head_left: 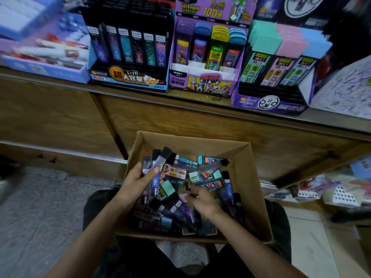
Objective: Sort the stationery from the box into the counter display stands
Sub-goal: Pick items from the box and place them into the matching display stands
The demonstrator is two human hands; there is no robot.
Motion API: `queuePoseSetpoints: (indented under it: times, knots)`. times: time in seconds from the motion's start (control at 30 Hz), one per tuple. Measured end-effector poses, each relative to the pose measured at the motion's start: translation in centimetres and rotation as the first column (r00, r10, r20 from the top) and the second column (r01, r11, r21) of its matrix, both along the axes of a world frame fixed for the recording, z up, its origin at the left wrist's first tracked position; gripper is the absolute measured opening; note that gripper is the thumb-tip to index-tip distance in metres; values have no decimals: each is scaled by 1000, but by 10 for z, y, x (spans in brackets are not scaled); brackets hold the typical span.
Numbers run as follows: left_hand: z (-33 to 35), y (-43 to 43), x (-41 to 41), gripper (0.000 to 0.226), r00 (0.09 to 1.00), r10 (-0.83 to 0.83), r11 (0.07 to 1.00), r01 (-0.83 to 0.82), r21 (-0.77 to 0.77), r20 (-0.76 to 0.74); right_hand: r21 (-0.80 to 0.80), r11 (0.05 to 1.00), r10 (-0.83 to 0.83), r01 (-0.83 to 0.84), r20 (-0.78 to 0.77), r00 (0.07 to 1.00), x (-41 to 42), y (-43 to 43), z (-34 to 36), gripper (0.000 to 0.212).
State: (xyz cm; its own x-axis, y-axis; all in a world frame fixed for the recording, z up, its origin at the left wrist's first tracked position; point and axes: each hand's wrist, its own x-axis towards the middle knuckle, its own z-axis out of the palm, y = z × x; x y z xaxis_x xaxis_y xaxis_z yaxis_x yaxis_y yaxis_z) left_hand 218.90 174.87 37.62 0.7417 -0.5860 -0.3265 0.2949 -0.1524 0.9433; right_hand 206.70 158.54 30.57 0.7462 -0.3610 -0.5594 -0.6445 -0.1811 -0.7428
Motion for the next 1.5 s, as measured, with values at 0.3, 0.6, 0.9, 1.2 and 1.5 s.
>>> queuePoseSetpoints:
  times: [0.3,0.6,0.9,1.2,1.5]
  knots:
    - [49,1,25,22,988,126,984,-113,-141,87,224,967,-192,120,334,923,39,-21,122,12]
    - [104,19,71,28,931,255,944,-183,-274,260,-27,998,-27,56,627,778,119,-19,240,13]
    - [130,50,101,22,858,349,925,-251,-285,377,-235,958,71,164,748,660,222,5,299,11]
    - [130,69,108,23,851,370,918,-273,-289,372,-596,791,329,139,606,724,260,24,288,28]
    - [127,63,109,19,867,366,918,-277,-283,339,-503,859,243,98,568,786,269,23,277,24]
